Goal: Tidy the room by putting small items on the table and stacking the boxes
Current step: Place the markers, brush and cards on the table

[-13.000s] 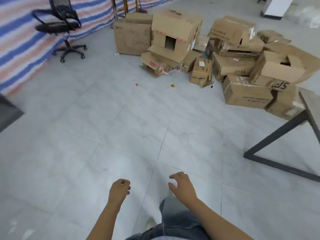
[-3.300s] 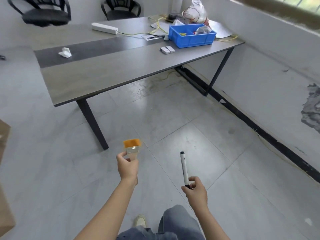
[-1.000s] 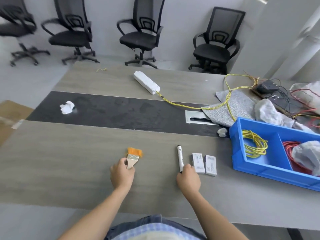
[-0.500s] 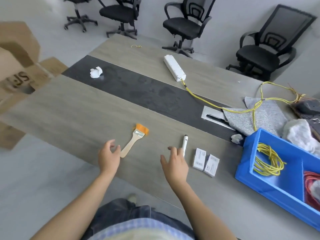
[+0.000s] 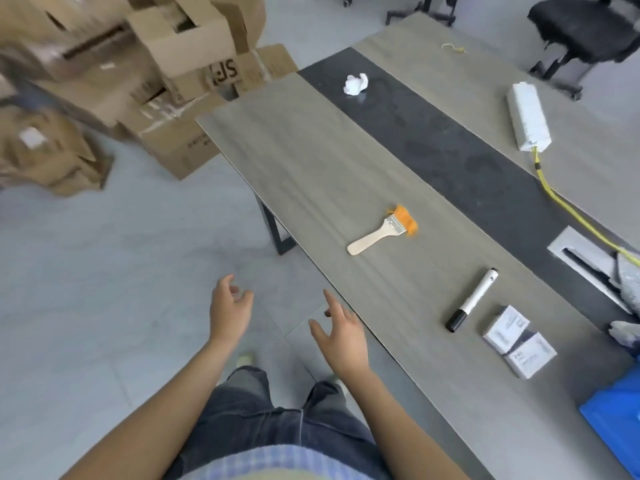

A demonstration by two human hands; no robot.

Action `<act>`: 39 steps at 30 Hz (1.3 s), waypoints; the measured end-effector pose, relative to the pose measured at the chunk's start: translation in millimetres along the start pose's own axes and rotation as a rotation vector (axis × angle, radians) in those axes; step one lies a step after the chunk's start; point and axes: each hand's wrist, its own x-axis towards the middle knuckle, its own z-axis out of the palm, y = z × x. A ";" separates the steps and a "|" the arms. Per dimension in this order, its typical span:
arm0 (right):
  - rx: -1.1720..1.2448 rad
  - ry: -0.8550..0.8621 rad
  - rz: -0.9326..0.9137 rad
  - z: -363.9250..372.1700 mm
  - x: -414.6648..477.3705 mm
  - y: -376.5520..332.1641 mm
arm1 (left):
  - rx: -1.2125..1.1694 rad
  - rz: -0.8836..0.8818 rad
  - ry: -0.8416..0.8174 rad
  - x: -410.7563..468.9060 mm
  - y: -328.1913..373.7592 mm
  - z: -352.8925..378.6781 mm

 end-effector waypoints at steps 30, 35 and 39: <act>-0.517 -0.418 -0.457 279.7 18.6 -336.8 | -0.615 -0.470 0.586 71.4 -260.1 -375.0; -0.497 -0.490 -0.575 324.4 61.5 -402.2 | -0.641 -0.543 0.725 94.8 -279.4 -411.5; -0.490 -0.548 -0.695 356.4 105.3 -460.8 | -0.659 -0.598 0.794 130.2 -281.2 -431.3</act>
